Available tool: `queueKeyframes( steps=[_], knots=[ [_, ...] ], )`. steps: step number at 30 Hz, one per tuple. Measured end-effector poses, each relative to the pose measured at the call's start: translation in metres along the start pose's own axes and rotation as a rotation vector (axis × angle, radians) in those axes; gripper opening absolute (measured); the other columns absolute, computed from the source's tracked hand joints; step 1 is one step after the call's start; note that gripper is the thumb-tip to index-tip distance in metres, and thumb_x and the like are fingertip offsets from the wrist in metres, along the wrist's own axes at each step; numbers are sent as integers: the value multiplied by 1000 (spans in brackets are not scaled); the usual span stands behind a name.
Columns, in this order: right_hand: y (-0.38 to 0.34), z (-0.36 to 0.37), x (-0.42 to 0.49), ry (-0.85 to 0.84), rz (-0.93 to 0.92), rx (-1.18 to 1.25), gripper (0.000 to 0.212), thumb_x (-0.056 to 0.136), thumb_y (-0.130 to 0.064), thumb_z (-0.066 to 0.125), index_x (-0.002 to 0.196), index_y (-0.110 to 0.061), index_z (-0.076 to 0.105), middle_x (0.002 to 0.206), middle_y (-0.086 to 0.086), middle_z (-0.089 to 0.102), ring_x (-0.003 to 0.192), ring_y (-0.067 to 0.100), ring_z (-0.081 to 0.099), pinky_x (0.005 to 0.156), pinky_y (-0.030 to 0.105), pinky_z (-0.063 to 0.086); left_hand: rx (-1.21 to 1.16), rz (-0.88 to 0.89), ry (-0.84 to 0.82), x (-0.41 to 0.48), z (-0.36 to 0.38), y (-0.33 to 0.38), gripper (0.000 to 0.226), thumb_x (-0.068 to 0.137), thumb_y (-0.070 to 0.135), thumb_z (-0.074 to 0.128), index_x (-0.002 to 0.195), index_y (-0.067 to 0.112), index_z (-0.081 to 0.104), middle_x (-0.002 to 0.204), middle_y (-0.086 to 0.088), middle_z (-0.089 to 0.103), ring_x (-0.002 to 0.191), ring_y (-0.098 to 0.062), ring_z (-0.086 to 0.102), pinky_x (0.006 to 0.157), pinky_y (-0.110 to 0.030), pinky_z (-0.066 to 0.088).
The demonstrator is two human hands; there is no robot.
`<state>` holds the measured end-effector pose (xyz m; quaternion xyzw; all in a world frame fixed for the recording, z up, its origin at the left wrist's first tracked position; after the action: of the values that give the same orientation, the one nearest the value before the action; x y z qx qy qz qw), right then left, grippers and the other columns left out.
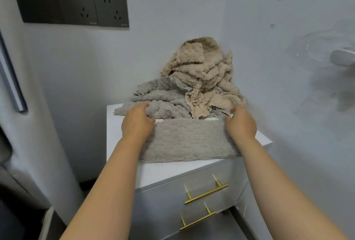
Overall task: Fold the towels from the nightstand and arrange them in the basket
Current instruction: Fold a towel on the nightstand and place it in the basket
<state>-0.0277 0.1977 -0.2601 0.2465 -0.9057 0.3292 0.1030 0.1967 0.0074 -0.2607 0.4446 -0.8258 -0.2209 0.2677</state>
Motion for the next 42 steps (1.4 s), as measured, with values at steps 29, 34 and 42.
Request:
queueKeyframes(
  steps=[29,34,42],
  knots=[
    [26,-22,-62,-443,298,-193,34,90,-37,49,110,-10,55,107,11,62,98,30,63,74,30,45,547,118,-639,-73,52,36,70,94,64,19,151,32,-7,159,1,-13,146,-30,-8,112,-65,7],
    [32,-33,-61,-470,313,-22,31,81,-22,62,61,-8,42,51,8,51,44,23,50,58,28,45,628,144,-643,-72,40,49,67,93,65,28,146,25,26,149,-10,33,136,-37,24,108,-56,28],
    [27,-30,-58,-558,305,170,22,81,-4,63,67,-4,47,65,15,57,60,30,59,69,41,56,586,189,-513,-67,40,39,66,93,62,32,147,24,25,150,-8,30,136,-33,27,107,-53,29]
  ],
)
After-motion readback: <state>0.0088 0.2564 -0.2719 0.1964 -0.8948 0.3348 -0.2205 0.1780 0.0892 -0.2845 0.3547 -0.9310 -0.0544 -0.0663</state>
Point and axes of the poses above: each hand's wrist, its own x-axis towards the middle knuckle, its own z-axis out of the palm, y = z × x, the point moved 4 cm from there along x, towards the middle knuckle
